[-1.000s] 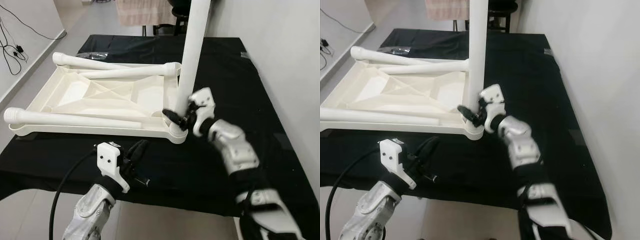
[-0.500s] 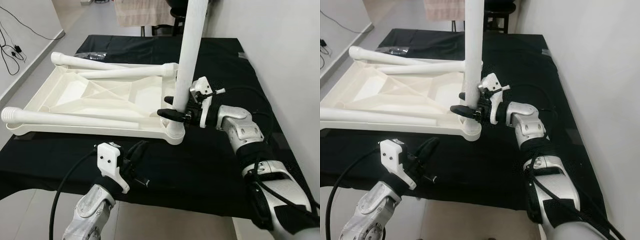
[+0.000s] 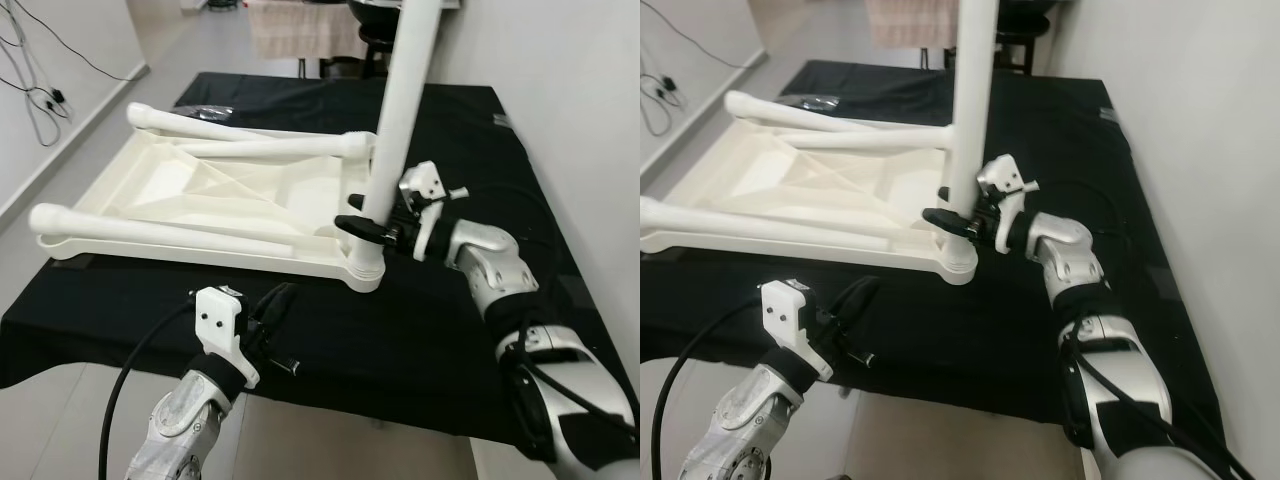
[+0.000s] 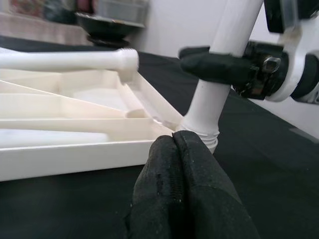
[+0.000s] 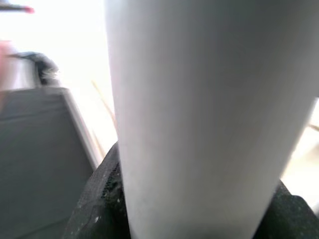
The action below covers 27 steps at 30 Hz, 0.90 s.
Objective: Building children table
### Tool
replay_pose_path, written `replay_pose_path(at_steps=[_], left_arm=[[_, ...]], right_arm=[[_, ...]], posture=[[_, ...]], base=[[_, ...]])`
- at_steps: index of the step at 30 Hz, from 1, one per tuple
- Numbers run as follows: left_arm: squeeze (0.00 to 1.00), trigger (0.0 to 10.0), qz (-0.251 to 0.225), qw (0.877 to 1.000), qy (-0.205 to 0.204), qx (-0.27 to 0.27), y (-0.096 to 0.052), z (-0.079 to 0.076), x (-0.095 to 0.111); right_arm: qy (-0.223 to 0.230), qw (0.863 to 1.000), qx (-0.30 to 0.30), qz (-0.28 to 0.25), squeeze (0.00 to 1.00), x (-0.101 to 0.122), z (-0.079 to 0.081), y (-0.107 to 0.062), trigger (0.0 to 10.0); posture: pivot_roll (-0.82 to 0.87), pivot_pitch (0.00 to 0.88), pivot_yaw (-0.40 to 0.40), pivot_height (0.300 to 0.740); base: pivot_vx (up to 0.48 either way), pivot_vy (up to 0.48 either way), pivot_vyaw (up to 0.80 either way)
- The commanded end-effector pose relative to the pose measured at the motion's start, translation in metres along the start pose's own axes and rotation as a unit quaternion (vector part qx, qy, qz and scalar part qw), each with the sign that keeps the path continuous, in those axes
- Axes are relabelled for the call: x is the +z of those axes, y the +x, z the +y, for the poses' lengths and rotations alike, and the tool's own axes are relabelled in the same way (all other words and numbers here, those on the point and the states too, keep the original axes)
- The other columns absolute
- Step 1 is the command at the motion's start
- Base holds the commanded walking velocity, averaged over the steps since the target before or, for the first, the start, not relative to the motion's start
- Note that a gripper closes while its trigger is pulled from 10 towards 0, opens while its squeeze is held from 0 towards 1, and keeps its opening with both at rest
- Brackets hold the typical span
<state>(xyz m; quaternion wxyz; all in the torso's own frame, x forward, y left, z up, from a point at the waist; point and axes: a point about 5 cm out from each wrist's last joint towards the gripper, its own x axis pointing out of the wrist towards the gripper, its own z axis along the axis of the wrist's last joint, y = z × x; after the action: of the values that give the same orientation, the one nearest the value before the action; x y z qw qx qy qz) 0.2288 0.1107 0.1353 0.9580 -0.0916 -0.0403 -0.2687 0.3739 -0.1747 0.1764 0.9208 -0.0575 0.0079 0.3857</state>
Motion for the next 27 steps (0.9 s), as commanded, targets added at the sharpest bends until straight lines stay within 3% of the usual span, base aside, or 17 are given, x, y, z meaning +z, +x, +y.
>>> replay_pose_path(at_steps=[1, 2, 3, 4, 5, 7, 10, 14, 15, 16, 17, 18, 19, 24, 25, 26, 27], left_arm=[[0.00, 10.0, 0.006, 1.000, 0.006, 0.005, -0.005, 0.002, 0.000], [0.00, 10.0, 0.006, 1.000, 0.006, 0.005, -0.005, 0.002, 0.000], [0.00, 10.0, 0.007, 1.000, 0.007, 0.006, -0.006, 0.002, 0.000], [0.00, 10.0, 0.007, 1.000, 0.009, 0.006, -0.006, 0.003, 0.001], [0.00, 10.0, 0.007, 1.000, 0.009, 0.006, -0.006, 0.003, 0.001], [0.00, 10.0, 0.008, 1.000, 0.012, 0.008, -0.007, 0.005, 0.002], [0.00, 10.0, 0.010, 1.000, 0.013, 0.007, -0.006, 0.006, 0.001], [0.00, 10.0, 0.013, 1.000, 0.011, 0.004, -0.005, 0.006, 0.001], [0.00, 10.0, 0.015, 1.000, 0.011, 0.002, -0.005, 0.006, 0.000], [0.00, 10.0, 0.015, 1.000, 0.011, 0.002, -0.005, 0.006, 0.000], [0.00, 10.0, 0.017, 1.000, 0.012, 0.000, -0.005, 0.006, 0.000], [0.00, 10.0, 0.022, 1.000, 0.014, -0.004, -0.005, 0.006, 0.000], [0.00, 10.0, 0.028, 0.999, 0.018, -0.012, -0.006, 0.004, -0.001], [0.00, 10.0, 0.046, 0.998, 0.020, -0.037, -0.008, 0.001, -0.002], [0.00, 10.0, 0.052, 0.997, 0.022, -0.048, -0.008, 0.000, -0.003], [0.00, 10.0, 0.059, 0.996, 0.021, -0.061, -0.010, -0.002, -0.003], [0.00, 10.0, 0.059, 0.996, 0.021, -0.061, -0.010, -0.002, -0.003]], right_arm=[[0.026, 0.964, -0.201, 0.171, 0.00, -0.063, -0.016, -0.041, 0.0], [0.026, 0.964, -0.201, 0.171, 0.00, -0.063, -0.016, -0.041, 0.0], [0.032, 0.943, -0.270, 0.190, 0.00, -0.070, -0.013, -0.048, 0.0], [0.059, 0.943, -0.275, 0.180, 0.00, -0.076, 0.015, -0.046, 0.0], [0.059, 0.943, -0.275, 0.180, 0.00, -0.076, 0.015, -0.046, 0.0], [0.093, 0.946, -0.271, 0.155, 0.00, -0.073, 0.056, -0.049, 0.0], [0.083, 0.954, -0.253, 0.137, 0.00, -0.065, 0.069, -0.042, 0.0], [0.066, 0.959, -0.246, 0.127, 0.00, -0.059, 0.062, -0.032, 0.0], [0.054, 0.959, -0.247, 0.126, 0.00, -0.055, 0.059, -0.029, 3.2], [0.054, 0.959, -0.247, 0.126, 0.00, -0.055, 0.059, -0.029, 3.2], [0.044, 0.964, -0.239, 0.109, 0.00, -0.047, 0.055, -0.019, 10.0], [0.039, 0.969, -0.227, 0.089, 0.22, -0.036, 0.055, -0.010, 10.0], [0.039, 0.976, -0.205, 0.061, 1.00, -0.023, 0.055, 0.000, 10.0], [0.017, 0.990, -0.142, 0.011, 1.00, 0.002, 0.057, 0.014, 10.0], [0.008, 0.993, -0.121, 0.002, 0.00, 0.008, 0.058, 0.016, 10.0], [0.000, 0.996, -0.084, -0.011, 0.00, 0.014, 0.059, 0.016, 10.0], [0.000, 0.996, -0.084, -0.011, 0.00, 0.014, 0.059, 0.016, 10.0]], posture=[[0.07, 0.135, -0.032, 0.740], [0.07, 0.135, -0.032, 0.740], [0.07, 0.136, -0.033, 0.740], [0.08, 0.146, -0.030, 0.740], [0.08, 0.146, -0.030, 0.740], [0.06, 0.138, -0.008, 0.740], [0.06, 0.137, -0.007, 0.740], [0.06, 0.129, -0.007, 0.740], [0.06, 0.129, -0.007, 0.740], [0.06, 0.129, -0.007, 0.740], [0.06, 0.124, -0.009, 0.740], [0.07, 0.123, -0.008, 0.740], [0.07, 0.118, -0.008, 0.740], [0.08, 0.115, -0.009, 0.740], [0.08, 0.113, -0.009, 0.740], [0.09, 0.111, -0.010, 0.740], [0.09, 0.111, -0.010, 0.740]], base=[[0.000, 0.000, 0.00], [0.000, 0.000, 0.00], [0.000, 0.000, 0.00], [0.000, 0.000, 0.00], [0.000, 0.000, 0.00], [0.000, 0.000, 0.00], [0.000, 0.000, 0.00], [0.000, 0.000, 0.00], [0.000, 0.000, 0.00], [0.000, 0.000, 0.00], [0.000, 0.000, 0.00], [0.000, 0.000, 0.00], [0.000, 0.000, 0.00], [0.000, 0.000, 0.00], [0.000, 0.000, 0.00], [0.000, 0.000, 0.00], [0.000, 0.000, 0.00]])
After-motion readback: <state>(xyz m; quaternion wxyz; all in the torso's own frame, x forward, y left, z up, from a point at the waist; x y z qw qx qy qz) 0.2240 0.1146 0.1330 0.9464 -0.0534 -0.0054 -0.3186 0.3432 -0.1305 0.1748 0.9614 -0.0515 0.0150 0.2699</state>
